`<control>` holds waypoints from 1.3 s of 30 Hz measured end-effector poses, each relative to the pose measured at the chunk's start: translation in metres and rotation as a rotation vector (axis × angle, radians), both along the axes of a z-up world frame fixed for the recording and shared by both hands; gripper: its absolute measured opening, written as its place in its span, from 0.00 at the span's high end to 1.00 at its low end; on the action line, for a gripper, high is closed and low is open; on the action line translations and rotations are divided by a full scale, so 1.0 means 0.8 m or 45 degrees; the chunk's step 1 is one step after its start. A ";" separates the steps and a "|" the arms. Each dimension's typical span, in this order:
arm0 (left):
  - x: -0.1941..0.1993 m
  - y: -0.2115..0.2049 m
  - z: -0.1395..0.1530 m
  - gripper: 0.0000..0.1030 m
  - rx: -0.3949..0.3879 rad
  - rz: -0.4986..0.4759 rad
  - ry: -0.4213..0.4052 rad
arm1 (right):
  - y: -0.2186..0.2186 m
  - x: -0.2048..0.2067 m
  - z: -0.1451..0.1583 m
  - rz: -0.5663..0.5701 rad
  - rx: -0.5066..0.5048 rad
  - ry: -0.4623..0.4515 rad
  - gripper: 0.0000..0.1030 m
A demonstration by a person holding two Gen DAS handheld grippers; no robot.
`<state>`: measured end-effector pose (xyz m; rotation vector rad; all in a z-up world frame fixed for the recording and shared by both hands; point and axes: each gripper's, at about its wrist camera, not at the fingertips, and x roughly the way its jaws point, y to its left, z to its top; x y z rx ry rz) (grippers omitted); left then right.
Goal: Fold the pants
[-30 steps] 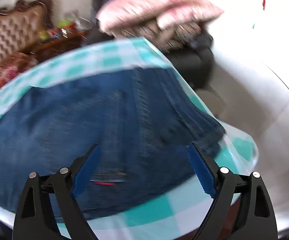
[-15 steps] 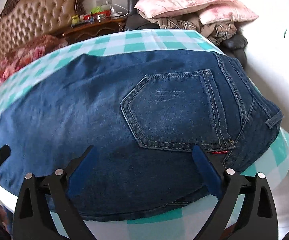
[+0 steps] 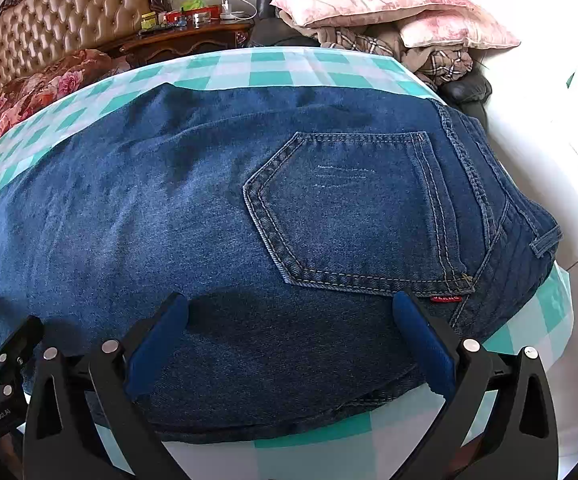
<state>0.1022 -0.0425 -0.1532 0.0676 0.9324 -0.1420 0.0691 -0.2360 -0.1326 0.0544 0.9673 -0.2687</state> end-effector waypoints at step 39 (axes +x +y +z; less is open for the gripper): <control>-0.066 0.420 -0.001 0.28 -0.182 0.716 -0.129 | 0.201 0.011 0.070 0.751 0.154 -0.030 0.24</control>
